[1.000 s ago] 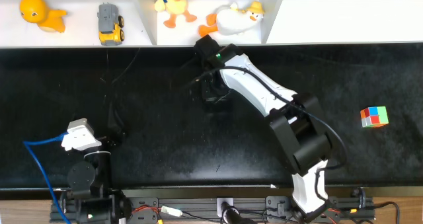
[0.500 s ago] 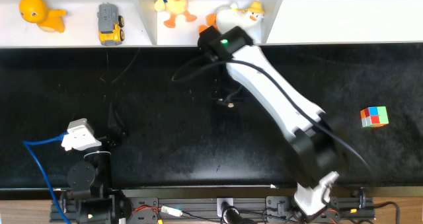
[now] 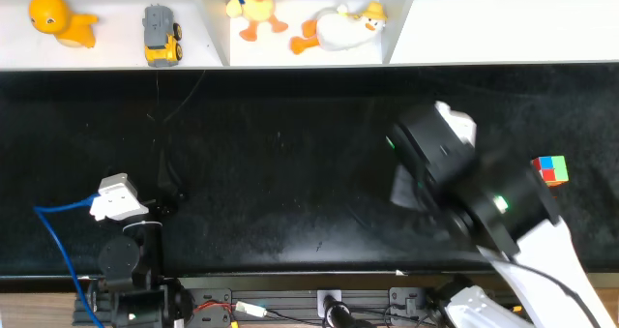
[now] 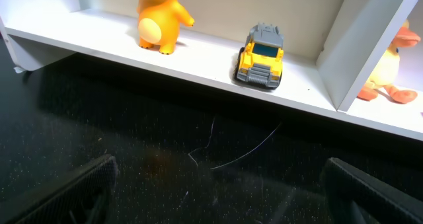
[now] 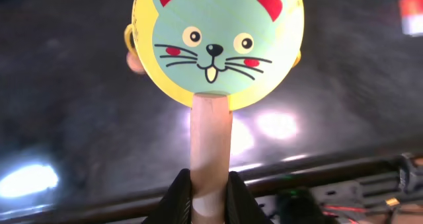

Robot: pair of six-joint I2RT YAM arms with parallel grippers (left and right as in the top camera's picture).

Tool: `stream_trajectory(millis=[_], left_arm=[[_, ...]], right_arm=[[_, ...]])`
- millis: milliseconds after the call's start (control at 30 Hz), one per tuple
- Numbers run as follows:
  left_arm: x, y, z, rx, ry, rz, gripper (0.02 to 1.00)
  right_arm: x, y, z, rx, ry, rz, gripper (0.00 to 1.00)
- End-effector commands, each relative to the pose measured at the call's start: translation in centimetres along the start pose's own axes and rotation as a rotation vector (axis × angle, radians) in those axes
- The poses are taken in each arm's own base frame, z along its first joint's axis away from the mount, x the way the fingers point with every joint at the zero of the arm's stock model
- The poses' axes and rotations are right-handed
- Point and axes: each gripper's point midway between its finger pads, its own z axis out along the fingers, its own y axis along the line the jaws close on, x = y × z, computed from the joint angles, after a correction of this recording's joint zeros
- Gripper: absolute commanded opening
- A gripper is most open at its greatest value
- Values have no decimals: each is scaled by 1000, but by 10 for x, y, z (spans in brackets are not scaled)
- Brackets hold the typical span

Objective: Store Toys

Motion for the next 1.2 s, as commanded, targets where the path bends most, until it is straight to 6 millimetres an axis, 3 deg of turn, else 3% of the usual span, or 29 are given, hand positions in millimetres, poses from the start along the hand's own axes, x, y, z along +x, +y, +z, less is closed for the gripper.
stream_trajectory(millis=[33,167,300,400,533,667,900,1200], left_arm=[[-2,3,0,-16,-9,-19,998],[-2,3,0,-16,-9,-19,998],[-2,3,0,-16,-9,-19,998],[-2,3,0,-16,-9,-19,996],[-2,3,0,-16,-9,-19,998],[-2,3,0,-16,-9,-19,998],[-2,3,0,-16,-9,-19,998],[-2,3,0,-16,-9,-19,998]], right_arm=[[-14,-47,12,138,-144,115,45],[-34,-59,39,164,-188,42,45],[-69,-65,70,159,-235,-49,45],[-98,-71,81,156,-290,-65,45],[-132,-54,102,-3,-312,-222,47],[-163,-52,127,-46,-345,-275,47],[-198,-38,173,-65,-380,-388,42],[-232,-18,188,-137,-493,-396,49]])
